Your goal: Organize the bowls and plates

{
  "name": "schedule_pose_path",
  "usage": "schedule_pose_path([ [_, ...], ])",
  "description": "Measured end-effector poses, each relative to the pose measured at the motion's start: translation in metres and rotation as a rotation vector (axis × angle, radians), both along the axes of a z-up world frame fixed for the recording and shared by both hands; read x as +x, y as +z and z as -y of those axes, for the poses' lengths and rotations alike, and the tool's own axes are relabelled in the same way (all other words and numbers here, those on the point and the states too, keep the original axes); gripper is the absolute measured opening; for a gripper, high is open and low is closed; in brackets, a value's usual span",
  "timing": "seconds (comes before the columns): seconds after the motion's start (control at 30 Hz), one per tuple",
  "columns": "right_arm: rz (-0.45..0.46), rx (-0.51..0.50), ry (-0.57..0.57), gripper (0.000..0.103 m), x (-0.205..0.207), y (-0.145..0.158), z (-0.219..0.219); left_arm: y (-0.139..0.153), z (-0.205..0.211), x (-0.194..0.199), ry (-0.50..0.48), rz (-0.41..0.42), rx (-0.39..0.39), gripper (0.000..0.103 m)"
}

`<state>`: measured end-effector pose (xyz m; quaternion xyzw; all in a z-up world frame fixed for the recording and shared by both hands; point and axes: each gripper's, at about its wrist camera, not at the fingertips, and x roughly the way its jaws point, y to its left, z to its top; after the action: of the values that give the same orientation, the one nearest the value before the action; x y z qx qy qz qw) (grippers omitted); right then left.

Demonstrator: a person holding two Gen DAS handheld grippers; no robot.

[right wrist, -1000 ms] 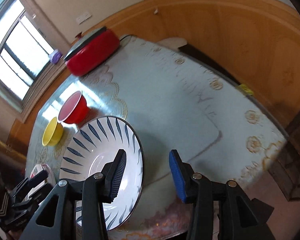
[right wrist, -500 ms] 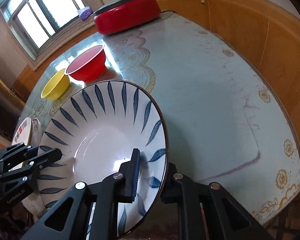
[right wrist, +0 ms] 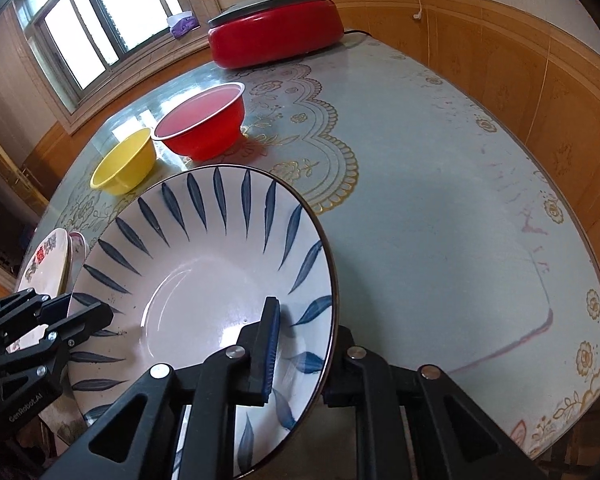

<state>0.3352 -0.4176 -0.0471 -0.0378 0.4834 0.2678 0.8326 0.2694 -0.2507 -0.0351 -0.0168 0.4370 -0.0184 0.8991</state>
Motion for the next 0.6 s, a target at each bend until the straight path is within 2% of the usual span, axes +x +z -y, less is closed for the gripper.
schedule_pose_path([
  [0.23,0.000,-0.014,0.112,0.016,0.010,0.000,-0.011,-0.002,-0.004,0.002,0.060,-0.001,0.007,0.023],
  [0.6,-0.041,-0.051,0.374,0.016,0.034,0.001,-0.020,-0.003,0.004,0.006,0.220,0.023,0.048,0.023],
])
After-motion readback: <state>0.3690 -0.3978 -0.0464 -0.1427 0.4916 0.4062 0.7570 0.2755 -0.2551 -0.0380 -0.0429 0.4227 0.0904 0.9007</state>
